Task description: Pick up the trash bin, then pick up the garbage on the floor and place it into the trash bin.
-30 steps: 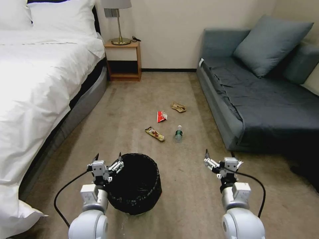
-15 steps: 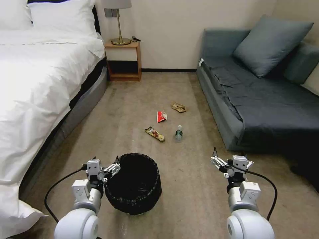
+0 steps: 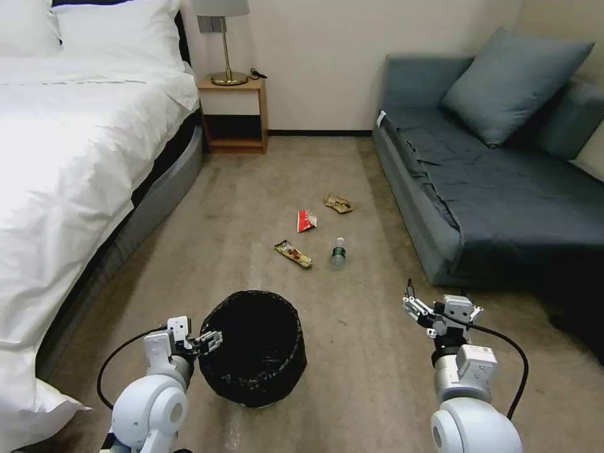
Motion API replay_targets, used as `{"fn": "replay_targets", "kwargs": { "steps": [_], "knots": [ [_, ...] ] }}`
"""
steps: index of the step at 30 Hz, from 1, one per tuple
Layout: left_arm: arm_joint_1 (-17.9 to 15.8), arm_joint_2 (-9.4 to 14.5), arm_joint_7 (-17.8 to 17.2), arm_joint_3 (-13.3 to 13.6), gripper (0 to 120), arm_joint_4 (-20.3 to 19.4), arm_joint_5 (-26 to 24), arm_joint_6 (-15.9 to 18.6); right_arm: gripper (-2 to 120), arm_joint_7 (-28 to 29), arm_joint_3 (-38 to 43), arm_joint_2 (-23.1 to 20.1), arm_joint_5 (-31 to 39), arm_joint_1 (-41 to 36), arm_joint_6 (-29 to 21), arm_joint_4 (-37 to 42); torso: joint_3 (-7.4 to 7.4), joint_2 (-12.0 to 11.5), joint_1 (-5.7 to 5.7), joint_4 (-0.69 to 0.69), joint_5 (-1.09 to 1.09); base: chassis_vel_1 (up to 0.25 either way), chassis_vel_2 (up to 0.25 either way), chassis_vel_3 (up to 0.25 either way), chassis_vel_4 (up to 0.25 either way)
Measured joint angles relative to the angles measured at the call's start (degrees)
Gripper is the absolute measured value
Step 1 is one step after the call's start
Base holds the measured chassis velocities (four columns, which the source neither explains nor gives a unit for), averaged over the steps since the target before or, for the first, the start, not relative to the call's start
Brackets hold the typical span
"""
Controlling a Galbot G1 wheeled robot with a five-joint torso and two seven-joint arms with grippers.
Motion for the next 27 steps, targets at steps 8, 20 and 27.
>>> {"fn": "replay_targets", "kwargs": {
  "steps": [8, 20, 27],
  "knots": [
    [-1.6, -0.2, -0.9, 1.0, 99, 2.8, -2.3, -0.1, 100, 0.4, 0.3, -0.3, 0.6, 0.7, 0.1, 0.1, 0.00, 0.0, 0.00, 0.00, 0.00, 0.000, 0.000, 0.000, 0.000],
    [-2.3, -0.1, -1.5, 1.4, 66, 5.2, -4.6, -0.4, 100, 0.8, 0.3, -0.2, 0.7, 1.6, 0.1, -0.7, 0.00, 0.0, 0.00, 0.00, 0.00, 0.000, 0.000, 0.000, 0.000],
    [-2.3, -0.2, -1.6, 1.3, 37, 5.7, -6.2, -0.7, 100, 1.1, 0.5, -0.3, 1.4, 1.9, 0.1, -0.7, 0.00, 0.0, 0.00, 0.00, 0.02, 0.000, 0.000, 0.000, 0.000]
  ]
}}
